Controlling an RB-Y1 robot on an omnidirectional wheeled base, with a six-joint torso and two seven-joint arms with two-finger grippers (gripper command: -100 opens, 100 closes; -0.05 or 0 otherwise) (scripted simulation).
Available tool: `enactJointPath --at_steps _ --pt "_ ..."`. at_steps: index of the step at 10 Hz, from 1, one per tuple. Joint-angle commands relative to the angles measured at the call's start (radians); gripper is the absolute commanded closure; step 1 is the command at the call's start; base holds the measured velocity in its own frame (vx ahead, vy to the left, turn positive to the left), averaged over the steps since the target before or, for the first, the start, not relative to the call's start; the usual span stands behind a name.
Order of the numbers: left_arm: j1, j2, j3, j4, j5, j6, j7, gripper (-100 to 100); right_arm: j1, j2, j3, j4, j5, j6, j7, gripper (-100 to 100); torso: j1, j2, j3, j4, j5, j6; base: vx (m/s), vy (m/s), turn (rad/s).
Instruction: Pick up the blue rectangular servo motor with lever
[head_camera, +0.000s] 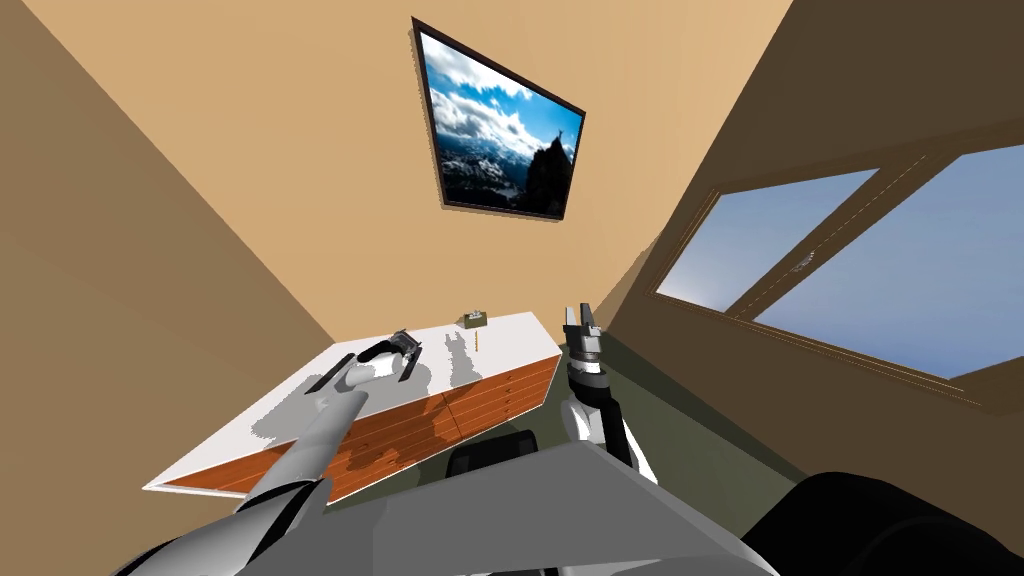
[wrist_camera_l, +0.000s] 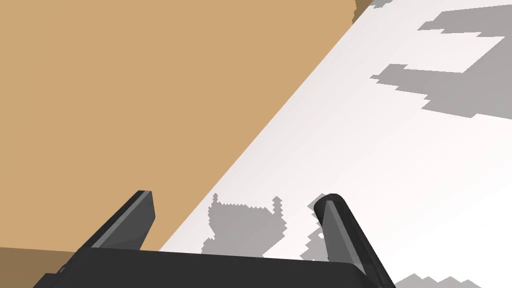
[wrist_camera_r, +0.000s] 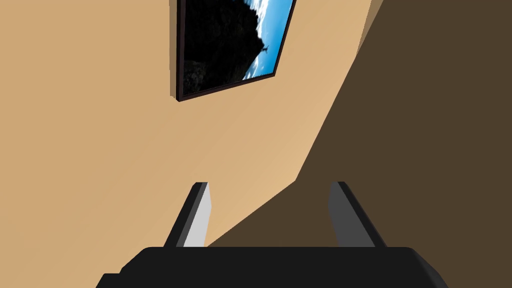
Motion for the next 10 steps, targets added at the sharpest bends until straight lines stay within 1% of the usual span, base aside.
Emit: enactJointPath --at_steps 1,2,3,4,5,6,8,9,10 --pt "-0.020 0.004 0.001 0.050 0.000 0.020 0.006 -100 0.000 0.000 0.000 0.000 0.000 0.000 0.000 0 0.000 0.000 0.000 0.000 0.000 0.000 0.041 -0.008 0.011" --pt "-0.020 0.004 0.001 0.060 0.000 0.020 0.006 -100 0.000 0.000 0.000 0.000 0.000 0.000 0.000 0 0.000 0.000 0.000 0.000 0.000 0.000 0.016 -0.003 -0.006" --pt "-0.037 0.006 0.007 0.093 -0.005 0.055 0.016 -100 0.000 0.000 0.000 0.000 0.000 0.000 0.000 0 0.001 0.002 0.001 0.000 0.000 0.000 0.021 -0.004 0.020" --pt "-0.037 0.006 0.007 0.103 -0.005 0.055 0.016 -100 0.000 0.000 0.000 0.000 0.000 0.000 0.000 0 0.001 0.002 0.001 0.000 0.000 0.000 0.020 -0.004 0.012" --pt "-0.052 0.008 0.013 0.133 -0.011 0.088 0.025 -100 0.000 0.000 0.000 0.000 0.000 0.000 0.000 0 0.001 0.002 0.001 0.000 0.000 0.000 0.030 -0.004 0.017" --pt "-0.052 0.008 0.013 0.143 -0.011 0.088 0.025 -100 0.000 0.000 0.000 0.000 0.000 0.000 0.000 0 0.001 0.001 0.001 0.000 0.000 0.000 0.030 -0.003 0.009" --pt "-0.080 0.013 0.023 0.207 -0.021 0.148 0.041 -100 0.000 0.000 0.000 0.000 0.000 0.000 0.000 0 0.001 0.001 0.000 0.000 0.000 0.000 0.039 -0.009 0.016" --pt "-0.080 0.013 0.023 0.216 -0.021 0.148 0.041 -100 0.000 0.000 0.000 0.000 0.000 0.000 0.000 0 0.000 0.000 0.000 0.000 0.000 0.000 0.036 -0.014 0.008" --pt "-0.093 0.016 0.027 0.244 -0.026 0.175 0.049 -100 0.000 0.000 0.000 0.000 0.000 0.000 0.000 0 0.000 0.001 0.000 0.000 0.000 0.000 0.034 -0.008 0.011"
